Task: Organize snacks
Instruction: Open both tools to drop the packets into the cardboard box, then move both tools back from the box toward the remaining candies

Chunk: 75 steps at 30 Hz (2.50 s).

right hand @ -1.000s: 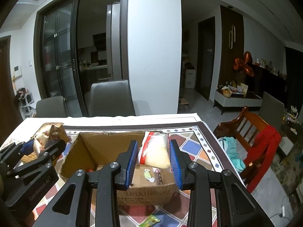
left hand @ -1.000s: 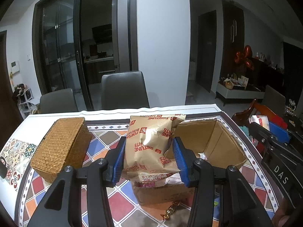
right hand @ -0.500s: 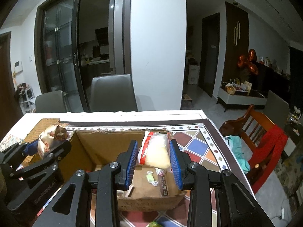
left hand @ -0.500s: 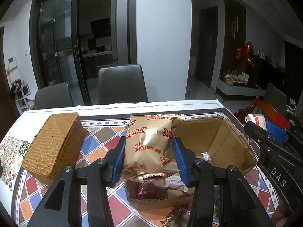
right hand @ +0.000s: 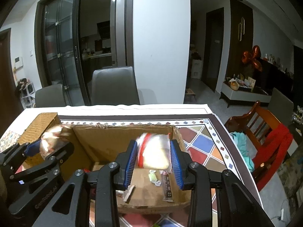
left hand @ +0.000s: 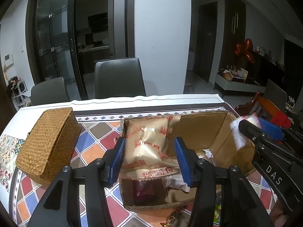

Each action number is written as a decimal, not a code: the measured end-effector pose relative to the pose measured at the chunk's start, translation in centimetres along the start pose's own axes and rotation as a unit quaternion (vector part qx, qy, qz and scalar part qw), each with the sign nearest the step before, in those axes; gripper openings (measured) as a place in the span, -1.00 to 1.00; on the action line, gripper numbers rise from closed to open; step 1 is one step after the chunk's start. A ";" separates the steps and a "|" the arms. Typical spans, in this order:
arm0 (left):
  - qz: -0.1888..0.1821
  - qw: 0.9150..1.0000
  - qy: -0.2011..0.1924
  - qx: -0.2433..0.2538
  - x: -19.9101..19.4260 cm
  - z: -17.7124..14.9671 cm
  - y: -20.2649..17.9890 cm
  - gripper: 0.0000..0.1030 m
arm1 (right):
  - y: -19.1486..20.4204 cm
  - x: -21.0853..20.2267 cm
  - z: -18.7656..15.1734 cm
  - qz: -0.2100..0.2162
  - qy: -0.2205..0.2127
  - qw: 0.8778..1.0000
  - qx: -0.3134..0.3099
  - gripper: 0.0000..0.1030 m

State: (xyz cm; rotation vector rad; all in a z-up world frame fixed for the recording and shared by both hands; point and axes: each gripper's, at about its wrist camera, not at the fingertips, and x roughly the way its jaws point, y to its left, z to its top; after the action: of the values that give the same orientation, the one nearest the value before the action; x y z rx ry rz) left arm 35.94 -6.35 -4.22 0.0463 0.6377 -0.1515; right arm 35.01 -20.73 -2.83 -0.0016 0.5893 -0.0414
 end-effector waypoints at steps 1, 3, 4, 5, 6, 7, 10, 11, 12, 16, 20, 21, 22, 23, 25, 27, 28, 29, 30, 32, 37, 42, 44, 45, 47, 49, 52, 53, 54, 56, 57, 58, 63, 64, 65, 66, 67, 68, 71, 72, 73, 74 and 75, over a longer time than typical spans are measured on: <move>0.000 1.000 0.000 0.000 0.0 0.0 0.0 0.15 | 0.1 0.1 0.0 -0.001 -0.001 1.000 -0.001 -0.29; 0.001 1.000 -0.001 0.000 0.0 0.0 0.1 0.28 | 0.1 0.0 0.1 -0.003 0.001 1.000 -0.002 -0.25; 0.003 1.000 -0.002 0.000 0.0 0.0 0.1 0.31 | 0.1 0.0 0.2 -0.003 0.000 1.000 -0.001 -0.15; 0.004 1.000 -0.002 -0.001 -0.1 0.0 0.2 0.38 | 0.1 0.0 0.2 -0.005 -0.001 1.000 0.001 -0.08; 0.005 1.000 -0.002 -0.003 -0.1 0.0 0.3 0.42 | 0.0 -0.1 0.2 -0.008 -0.003 1.000 0.003 0.06; 0.006 1.000 -0.003 -0.006 -0.3 -0.1 0.4 0.48 | -0.1 -0.3 0.2 -0.011 -0.004 1.000 0.005 0.19; 0.012 1.000 -0.007 -0.010 -0.7 -0.2 0.6 0.59 | -0.3 -0.8 0.3 -0.017 -0.011 1.000 0.009 0.32; 0.014 1.000 -0.008 -0.010 -0.8 -0.1 0.6 0.63 | -0.4 -0.9 0.3 -0.019 -0.012 1.000 0.009 0.36; 0.017 1.000 -0.009 -0.011 -1.0 -0.1 0.6 0.65 | -0.4 -1.1 0.4 -0.021 -0.013 1.000 0.009 0.41; 0.019 1.000 -0.013 -0.014 -1.8 -0.1 0.6 0.72 | -0.6 -2.0 0.4 -0.030 -0.017 0.999 0.009 0.53; 0.022 1.000 -0.018 -0.010 -2.9 0.0 0.4 0.75 | -0.9 -3.0 0.3 -0.033 -0.019 0.999 0.013 0.55; 0.024 0.999 -0.020 -0.010 -3.3 0.0 0.4 0.76 | -1.1 -3.3 0.3 -0.034 -0.019 0.999 0.014 0.56; 0.025 0.999 -0.022 -0.010 -3.5 0.0 0.4 0.79 | -1.2 -3.6 0.3 -0.036 -0.020 0.999 0.016 0.56; 0.025 0.999 -0.023 -0.010 -3.9 0.0 0.3 0.79 | -1.3 -3.9 0.3 -0.036 -0.020 0.999 0.019 0.56; 0.025 0.999 -0.026 -0.010 -4.6 0.0 0.3 0.79 | -1.7 -4.7 0.1 -0.037 -0.022 0.999 0.023 0.57; 0.024 0.999 -0.029 -0.004 -5.3 -0.1 0.0 0.79 | -1.9 -5.4 0.0 -0.039 -0.025 0.999 0.025 0.57; 0.024 0.999 -0.031 -0.002 -5.6 -0.1 -0.1 0.79 | -2.0 -5.6 -0.1 -0.039 -0.026 0.999 0.025 0.57; 0.024 0.999 -0.034 0.000 -6.0 -0.1 -0.3 0.79 | -2.1 -6.0 -0.2 -0.040 -0.027 0.998 0.026 0.57; 0.024 0.999 -0.037 0.000 -6.5 -0.2 -0.5 0.79 | -2.2 -6.3 -0.3 -0.042 -0.029 0.998 0.026 0.57; 0.022 0.999 -0.039 0.001 -7.1 -0.4 -0.8 0.79 | -2.5 -7.0 -0.6 -0.044 -0.031 0.998 0.027 0.57; 0.016 0.999 -0.042 0.004 -8.3 -1.2 -1.8 0.79 | -3.4 -8.7 -1.6 -0.053 -0.036 0.998 0.030 0.57; 0.010 0.999 -0.043 0.010 -9.5 -1.9 -2.8 0.79 | -4.3 -10.1 -2.1 -0.060 -0.041 0.997 0.037 0.57; 0.008 0.999 -0.043 0.011 -9.8 -2.1 -3.1 0.79 | -4.5 -10.6 -2.4 -0.062 -0.042 0.996 0.040 0.57; 0.006 0.999 -0.043 0.011 -10.0 -2.2 -3.3 0.79 | -4.7 -10.9 -2.6 -0.063 -0.044 0.996 0.040 0.57; 0.004 0.999 -0.044 0.013 -10.4 -2.5 -3.6 0.79 | -4.9 -11.4 -2.9 -0.065 -0.045 0.996 0.041 0.57; 0.002 0.999 -0.043 0.014 -10.7 -2.9 -3.9 0.79 | -5.1 -11.8 -3.3 -0.067 -0.047 0.996 0.041 0.57; -0.002 0.999 -0.040 0.014 -11.0 -3.4 -4.1 0.79 | -5.3 -12.4 -3.9 -0.069 -0.046 0.996 0.044 0.57; -0.004 0.999 -0.039 0.016 -11.1 -3.7 -4.2 0.79 | -5.4 -12.6 -4.0 -0.070 -0.046 0.995 0.045 0.57; -0.004 0.999 -0.038 0.018 -11.3 -3.9 -4.4 0.79 | -5.5 -12.8 -4.2 -0.072 -0.045 0.995 0.047 0.57; -0.006 0.999 -0.038 0.022 -11.5 -4.3 -4.7 0.79 | -5.9 -13.1 -4.6 -0.074 -0.044 0.995 0.052 0.57; -0.007 0.999 -0.037 0.024 -11.7 -4.5 -4.8 0.79 | -6.0 -13.3 -4.8 -0.075 -0.043 0.995 0.054 0.57; -0.008 0.999 -0.037 0.025 -11.8 -4.6 -4.9 0.79 | -6.1 -13.4 -4.9 -0.077 -0.043 0.995 0.056 0.57; -0.015 0.999 -0.034 0.029 -12.3 -5.6 -5.6 0.79 | -6.5 -14.0 -6.0 -0.087 -0.040 0.994 0.060 0.57; -0.015 0.999 -0.033 0.030 -12.4 -5.7 -5.7 0.79 | -6.6 -14.1 -6.2 -0.089 -0.039 0.993 0.060 0.57; -0.016 0.999 -0.032 0.032 -12.4 -6.0 -5.8 0.79 | -6.7 -14.2 -6.5 -0.091 -0.037 0.993 0.062 0.57; -0.017 0.999 -0.031 0.032 -12.5 -6.2 -5.9 0.79 | -6.7 -14.3 -6.8 -0.092 -0.035 0.993 0.063 0.57; -0.018 0.999 -0.031 0.032 -12.7 -6.5 -6.0 0.79 | -6.7 -14.4 -7.1 -0.093 -0.034 0.993 0.062 0.57; -0.019 0.999 -0.030 0.031 -12.8 -6.6 -6.0 0.79 | -6.7 -14.6 -7.3 -0.095 -0.033 0.993 0.061 0.57; -0.020 0.999 -0.029 0.029 -13.1 -7.3 -6.1 0.79 | -6.7 -15.0 -8.0 -0.098 -0.031 0.993 0.058 0.57; -0.020 0.999 -0.029 0.028 -13.2 -7.6 -6.1 0.79 | -6.6 -15.1 -8.3 -0.099 -0.031 0.993 0.057 0.57; -0.020 0.999 -0.028 0.028 -13.3 -7.9 -6.1 0.79 | -6.7 -15.2 -8.6 -0.100 -0.029 0.993 0.057 0.57; -0.020 0.999 -0.025 0.028 -13.3 -8.3 -6.1 0.79 | -6.6 -15.3 -8.8 -0.100 -0.028 0.993 0.057 0.57; -0.021 0.999 -0.022 0.029 -13.3 -8.5 -6.1 0.79 | -6.6 -15.3 -9.1 -0.100 -0.026 0.993 0.058 0.57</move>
State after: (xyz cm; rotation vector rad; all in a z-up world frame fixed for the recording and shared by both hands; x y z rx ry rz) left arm 19.39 -9.94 -3.10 0.0848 0.5899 -0.2102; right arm 16.96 -26.60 -1.81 0.0500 0.5319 -0.2698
